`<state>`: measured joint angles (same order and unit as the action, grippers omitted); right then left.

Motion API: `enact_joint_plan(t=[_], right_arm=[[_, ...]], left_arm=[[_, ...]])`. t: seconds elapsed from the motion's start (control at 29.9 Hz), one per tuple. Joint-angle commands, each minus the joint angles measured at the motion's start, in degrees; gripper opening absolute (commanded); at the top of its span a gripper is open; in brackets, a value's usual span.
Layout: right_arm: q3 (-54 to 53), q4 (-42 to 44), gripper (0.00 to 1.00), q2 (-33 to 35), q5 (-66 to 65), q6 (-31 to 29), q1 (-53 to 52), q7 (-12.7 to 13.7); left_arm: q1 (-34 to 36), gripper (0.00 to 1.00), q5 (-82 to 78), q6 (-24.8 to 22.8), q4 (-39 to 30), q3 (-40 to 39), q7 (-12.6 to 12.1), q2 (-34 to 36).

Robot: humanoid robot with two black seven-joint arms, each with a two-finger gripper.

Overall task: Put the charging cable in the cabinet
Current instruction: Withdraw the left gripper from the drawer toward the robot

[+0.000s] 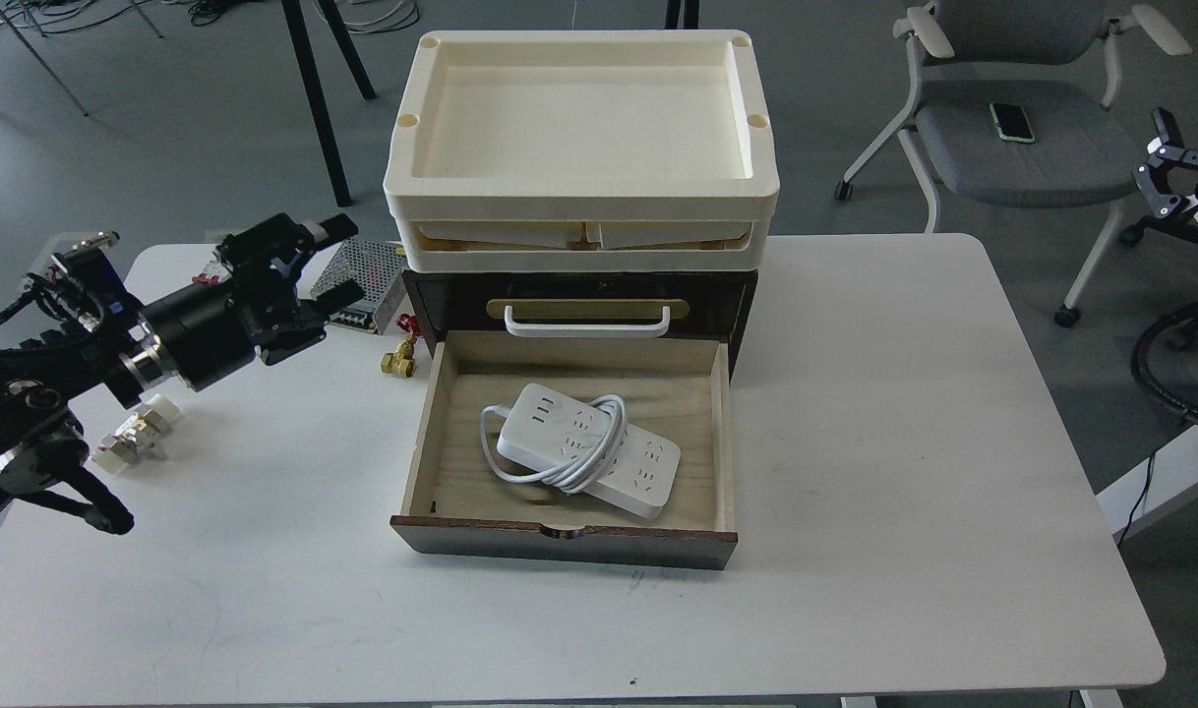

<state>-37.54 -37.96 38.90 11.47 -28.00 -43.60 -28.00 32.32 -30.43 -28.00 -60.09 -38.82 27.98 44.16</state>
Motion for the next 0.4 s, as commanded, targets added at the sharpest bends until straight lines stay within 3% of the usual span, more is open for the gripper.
enact_joint_plan(t=[0.0,0.17,0.37], right_arm=[[-2.0,-4.2,1.00,-0.6,0.0,0.0,0.4,0.0],[-2.6,-9.1,1.00,-1.4,0.0,0.0,0.7,0.0],[-6.2,-9.2,1.00,-3.3,0.0,0.0,0.7,0.0]], left_arm=[[0.7,0.98,13.1,0.0,6.1,-6.7,0.0,-0.2],[4.6,0.98,21.7,0.0,17.7,-7.0,0.0,-4.1],[4.9,0.98,22.1,0.0,19.1,-6.8,0.0,-6.2]])
